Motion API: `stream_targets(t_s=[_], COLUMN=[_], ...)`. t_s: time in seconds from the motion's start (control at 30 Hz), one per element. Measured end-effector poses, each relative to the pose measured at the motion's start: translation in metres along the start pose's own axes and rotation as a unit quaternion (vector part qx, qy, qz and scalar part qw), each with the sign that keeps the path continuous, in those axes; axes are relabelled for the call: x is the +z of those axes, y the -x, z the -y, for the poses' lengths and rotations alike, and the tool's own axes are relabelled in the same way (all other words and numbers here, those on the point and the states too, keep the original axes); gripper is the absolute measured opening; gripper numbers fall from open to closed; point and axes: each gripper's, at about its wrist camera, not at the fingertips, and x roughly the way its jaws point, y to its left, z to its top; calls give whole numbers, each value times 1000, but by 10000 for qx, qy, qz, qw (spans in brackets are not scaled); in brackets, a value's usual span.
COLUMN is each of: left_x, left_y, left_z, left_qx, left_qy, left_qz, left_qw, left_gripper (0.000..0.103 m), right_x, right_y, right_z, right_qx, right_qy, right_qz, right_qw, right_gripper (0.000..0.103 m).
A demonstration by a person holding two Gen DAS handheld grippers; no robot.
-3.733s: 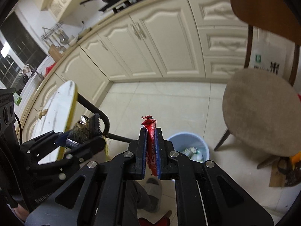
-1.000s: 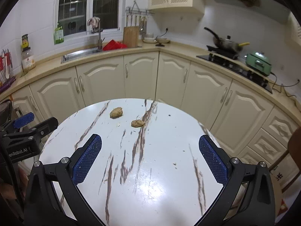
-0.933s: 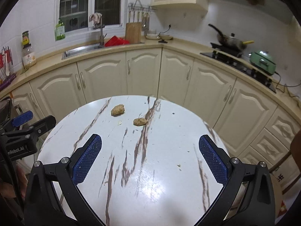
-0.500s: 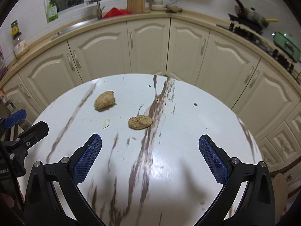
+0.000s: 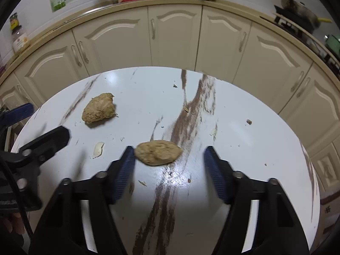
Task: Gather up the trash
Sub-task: 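Grasp the larger bun with the left gripper while the right grasps the smaller bun, then carry both buns to the blue bucket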
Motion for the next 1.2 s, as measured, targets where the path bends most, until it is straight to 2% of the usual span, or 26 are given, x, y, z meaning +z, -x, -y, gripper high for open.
stream_targets(t_s=[0.03, 0.3, 0.4, 0.47, 0.5, 0.53, 0.57, 0.6, 0.63, 0.67, 0.77, 0.93, 1.03, 1.2], left_x=[1, 15, 20, 25, 29, 30, 32, 33, 34, 35, 36, 28, 21, 0], left_y=[-5, -47, -69, -78, -81, -83, -86, -88, -89, -90, -97, -96, -85, -45], left_z=[2, 16, 24, 25, 24, 23, 22, 22, 22, 23, 24, 23, 24, 29], left_qx=[-7, -37, 69, -127, -145, -134, -167, -190, -230, -275, -519, -652, -686, -777], left_qy=[-9, -141, -244, -163, -120, -86, -55, -30, -20, -10, 46, 123, 138, 49], left_qz=[-25, -187, -333, -323, -302, -271, -217, -187, -136, -123, -144, -116, -50, 168], left_qw=[10000, 9997, 9991, 9993, 9994, 9995, 9996, 9996, 9996, 9995, 9985, 9977, 9975, 9968], left_gripper=[102, 102, 101, 96, 90, 80, 75, 62, 39, 27, 28, 27, 27, 27], right_x=[0, -3, -6, -6, -6, -7, -7, -8, -8, -8, -10, -19, -26, -39], right_y=[1, 6, 12, 16, 19, 22, 24, 27, 29, 31, 36, 45, 52, 74], right_z=[1, 20, 28, 32, 35, 37, 40, 42, 44, 47, 51, 53, 53, 57], right_qx=[33, 425, 481, 496, 493, 481, 472, 472, 471, 476, 465, 451, 476, 561], right_qy=[24, -204, -293, -332, -354, -362, -381, -408, -426, -440, -494, -524, -564, -670], right_qz=[33, 61, 116, 148, 175, 193, 209, 220, 233, 249, 262, 267, 277, 397], right_qw=[10000, 9989, 9983, 9981, 9980, 9980, 9979, 9978, 9977, 9976, 9974, 9973, 9969, 9954], right_gripper=[41, 40, 40, 40, 40, 40, 40, 40, 33, 31, 31, 31, 31, 31])
